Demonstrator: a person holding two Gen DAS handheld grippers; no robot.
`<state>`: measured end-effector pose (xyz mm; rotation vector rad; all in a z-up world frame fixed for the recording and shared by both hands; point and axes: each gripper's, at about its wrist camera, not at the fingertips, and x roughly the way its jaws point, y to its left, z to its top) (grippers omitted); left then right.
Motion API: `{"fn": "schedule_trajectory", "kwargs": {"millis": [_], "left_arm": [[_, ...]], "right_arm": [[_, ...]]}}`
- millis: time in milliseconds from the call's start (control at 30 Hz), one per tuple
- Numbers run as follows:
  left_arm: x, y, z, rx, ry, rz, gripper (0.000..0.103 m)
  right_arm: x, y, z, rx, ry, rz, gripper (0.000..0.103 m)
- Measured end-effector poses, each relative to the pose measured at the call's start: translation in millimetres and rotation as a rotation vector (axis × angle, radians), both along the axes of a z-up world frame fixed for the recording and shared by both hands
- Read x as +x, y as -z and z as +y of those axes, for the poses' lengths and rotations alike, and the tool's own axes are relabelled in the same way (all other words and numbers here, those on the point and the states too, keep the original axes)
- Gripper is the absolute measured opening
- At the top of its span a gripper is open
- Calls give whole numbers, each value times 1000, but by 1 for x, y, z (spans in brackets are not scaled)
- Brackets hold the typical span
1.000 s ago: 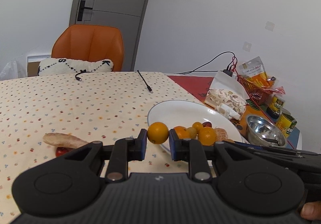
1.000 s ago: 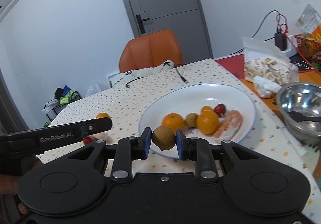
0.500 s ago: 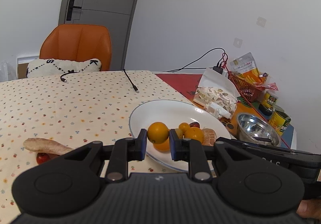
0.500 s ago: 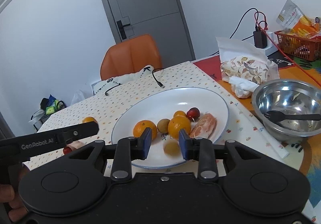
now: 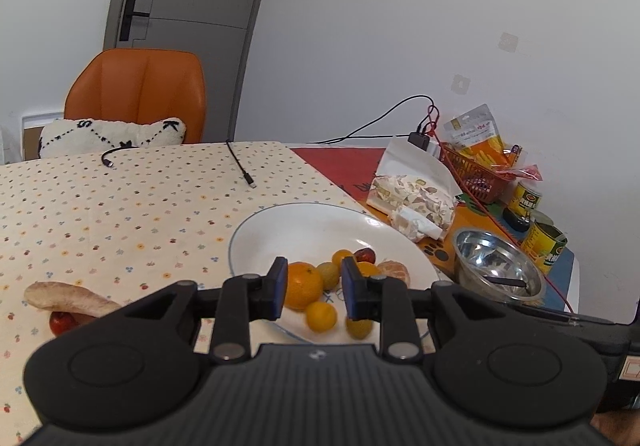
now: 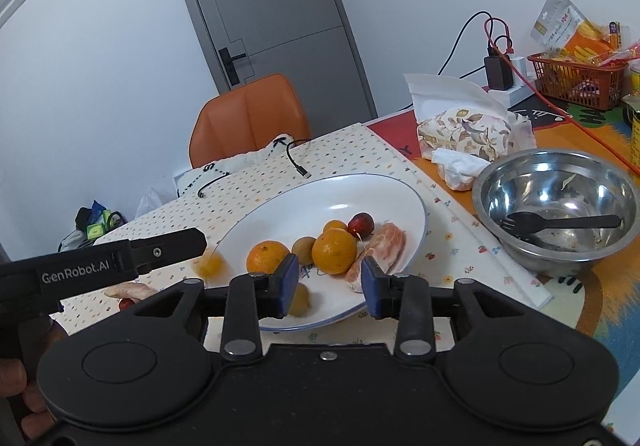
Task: Organize fruits
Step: 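Carry the yellow tomato and kiwi onto the white plate and open both grippers, then move both open grippers back toward the red tomato and bread roll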
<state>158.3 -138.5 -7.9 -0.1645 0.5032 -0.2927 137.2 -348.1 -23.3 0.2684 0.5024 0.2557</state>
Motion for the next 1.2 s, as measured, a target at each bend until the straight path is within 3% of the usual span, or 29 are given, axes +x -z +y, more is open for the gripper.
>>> {"fn": "schedule_trajectory", "kwargs": {"millis": [167,333,533,1033,1200], "left_arm": [[-2,1,16,2,-55,13,42],[-6,0,34,22,-111,15,63],[-13,0,54,39,-165,30,75],[-32,5,95,93,-261,66,82],[-38,6,105,107,-285,82,82]], "right_arm": [[0,2,5,2,-16,5,38],[-2,2,14,3,-36,7,40],[-4,-2,22,8,-55,-5,48],[-1,-5,57,19,-142,-20,73],[1,-5,68,25,-170,-23,75]]}}
